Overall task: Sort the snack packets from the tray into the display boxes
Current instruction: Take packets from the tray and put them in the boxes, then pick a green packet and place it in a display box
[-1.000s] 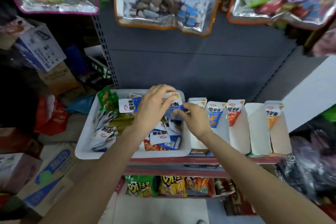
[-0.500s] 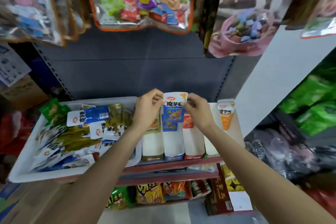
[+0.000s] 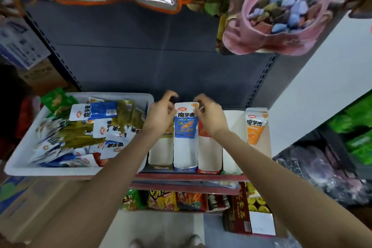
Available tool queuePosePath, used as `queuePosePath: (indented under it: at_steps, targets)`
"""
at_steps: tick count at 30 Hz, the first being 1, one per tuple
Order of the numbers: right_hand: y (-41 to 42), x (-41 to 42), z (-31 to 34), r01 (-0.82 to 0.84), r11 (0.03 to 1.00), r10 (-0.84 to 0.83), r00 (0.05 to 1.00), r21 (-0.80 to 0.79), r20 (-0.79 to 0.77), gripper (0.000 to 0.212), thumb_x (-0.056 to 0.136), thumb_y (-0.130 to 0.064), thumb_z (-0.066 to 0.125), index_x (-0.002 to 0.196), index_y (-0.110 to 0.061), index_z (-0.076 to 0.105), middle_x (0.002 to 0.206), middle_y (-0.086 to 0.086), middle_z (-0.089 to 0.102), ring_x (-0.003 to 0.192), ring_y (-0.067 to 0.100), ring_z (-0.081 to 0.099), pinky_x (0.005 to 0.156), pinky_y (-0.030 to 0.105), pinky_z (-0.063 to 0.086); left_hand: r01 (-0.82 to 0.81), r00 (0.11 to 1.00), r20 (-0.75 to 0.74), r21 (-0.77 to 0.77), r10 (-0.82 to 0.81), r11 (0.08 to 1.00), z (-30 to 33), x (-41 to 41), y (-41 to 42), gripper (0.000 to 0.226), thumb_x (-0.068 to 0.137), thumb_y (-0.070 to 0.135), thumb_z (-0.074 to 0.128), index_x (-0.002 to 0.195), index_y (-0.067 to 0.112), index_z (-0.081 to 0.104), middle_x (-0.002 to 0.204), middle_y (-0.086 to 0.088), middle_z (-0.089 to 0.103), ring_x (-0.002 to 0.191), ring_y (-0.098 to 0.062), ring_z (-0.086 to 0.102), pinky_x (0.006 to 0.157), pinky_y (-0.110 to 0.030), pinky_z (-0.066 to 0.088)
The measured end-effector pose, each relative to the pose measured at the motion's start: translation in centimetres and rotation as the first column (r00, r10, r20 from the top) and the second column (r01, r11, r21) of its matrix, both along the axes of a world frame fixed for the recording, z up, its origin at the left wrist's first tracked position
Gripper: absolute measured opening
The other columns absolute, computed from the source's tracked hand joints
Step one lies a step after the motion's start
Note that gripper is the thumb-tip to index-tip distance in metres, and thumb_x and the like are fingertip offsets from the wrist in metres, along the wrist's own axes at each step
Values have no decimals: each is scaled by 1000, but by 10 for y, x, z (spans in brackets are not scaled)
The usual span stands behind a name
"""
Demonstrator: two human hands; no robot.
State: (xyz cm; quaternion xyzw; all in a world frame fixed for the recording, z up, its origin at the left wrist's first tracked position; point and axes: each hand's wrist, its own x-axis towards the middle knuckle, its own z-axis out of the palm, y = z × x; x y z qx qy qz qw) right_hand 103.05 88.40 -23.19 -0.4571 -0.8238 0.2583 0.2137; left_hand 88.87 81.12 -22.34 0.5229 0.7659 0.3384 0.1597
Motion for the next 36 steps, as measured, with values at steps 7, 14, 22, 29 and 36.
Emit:
queuePosePath:
  at_steps: [7,14,22,29,36]
  targets:
    - [-3,-3,-12,-126,982,72,939,141,337,20,92,-17,52,110,-14,59,110,8,53,88,30,60,67,31,45,-2,961,-276,-111,-29,994,-21,9,8,18,92,12,52,105,9,63,110,-9,57,102,-23,54,82,-33,47]
    - [-5,-6,-11,-104,993,89,964,48,250,30,92,-12,54,122,-11,52,121,11,49,104,26,55,76,26,38,-55,946,-321,-39,39,998,-25,8,11,18,91,16,56,107,13,62,108,-8,60,103,-23,50,82,-32,42]
    - [-32,-11,-4,-103,994,101,992,20,69,33,95,-6,46,127,-10,53,130,7,43,112,23,51,76,-1,25,-74,981,-175,48,82,996,-26,-16,-28,22,89,14,59,110,14,61,113,-5,59,110,-21,50,89,-30,42]
    - [-75,-90,-7,-378,925,381,913,-49,149,35,94,-12,48,129,-11,53,130,7,44,115,21,49,100,26,36,-165,970,-191,-64,151,984,-34,-86,-96,23,89,11,58,111,16,60,110,-3,58,107,-22,51,89,-35,46]
    - [-111,-174,-20,-429,878,473,844,-213,252,54,96,-22,49,146,-15,28,146,8,28,133,27,33,108,39,35,-312,919,-306,-179,249,933,-36,-181,-140,44,85,11,61,127,11,49,131,-10,46,123,-29,42,100,-37,38]
